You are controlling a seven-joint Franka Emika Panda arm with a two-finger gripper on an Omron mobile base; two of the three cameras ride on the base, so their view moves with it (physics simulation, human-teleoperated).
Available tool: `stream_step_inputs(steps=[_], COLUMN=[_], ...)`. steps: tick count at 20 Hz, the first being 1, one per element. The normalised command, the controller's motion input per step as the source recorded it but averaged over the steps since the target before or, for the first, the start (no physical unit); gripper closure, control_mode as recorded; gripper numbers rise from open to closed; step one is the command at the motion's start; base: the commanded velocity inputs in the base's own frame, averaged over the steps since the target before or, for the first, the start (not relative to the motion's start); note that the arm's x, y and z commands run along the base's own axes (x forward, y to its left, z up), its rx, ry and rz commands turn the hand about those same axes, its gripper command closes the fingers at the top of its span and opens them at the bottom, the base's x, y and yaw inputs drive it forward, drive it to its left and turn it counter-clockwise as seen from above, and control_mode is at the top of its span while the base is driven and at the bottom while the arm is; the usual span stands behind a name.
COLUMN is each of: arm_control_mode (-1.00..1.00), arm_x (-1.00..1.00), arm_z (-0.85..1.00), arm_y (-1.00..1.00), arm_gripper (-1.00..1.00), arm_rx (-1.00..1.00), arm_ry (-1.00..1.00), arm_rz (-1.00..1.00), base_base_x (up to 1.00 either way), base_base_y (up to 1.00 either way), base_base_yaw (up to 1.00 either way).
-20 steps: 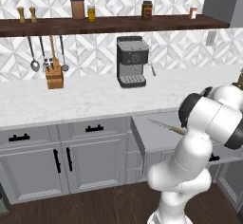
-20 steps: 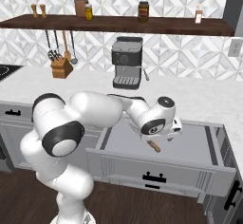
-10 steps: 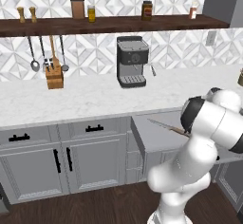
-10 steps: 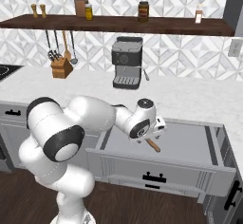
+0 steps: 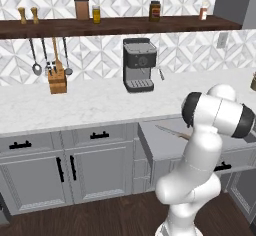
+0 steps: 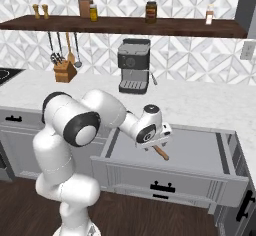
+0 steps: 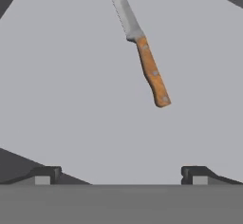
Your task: Pick up the knife from the drawer and place it on the cutting board. Then place the meat from the plate to the cutting board.
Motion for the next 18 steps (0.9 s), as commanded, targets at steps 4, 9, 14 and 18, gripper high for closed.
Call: stream_step_inputs(steps=[4,9,14,18], arm_control_mode=[-1.0,-1.0,-1.0,-1.0], arm_x=[0.19,0.27,0.23,0.23], arm_z=[-0.28,-0.3,-0.29,-0.28], arm_y=[0.0,0.0,0.0,0.0], arm_gripper=[-1.0,-1.0,-1.0,-1.0], arm_rx=[0.0,0.0,0.0,0.0], arm_ry=[0.02,0.0,0.0,0.0], arm_rz=[0.0,0.0,0.0,0.0], base_base_x=[0.0,0.0,0.0,0.0], base_base_y=[0.0,0.0,0.0,0.0], base_base_yaw=[0.0,0.0,0.0,0.0])
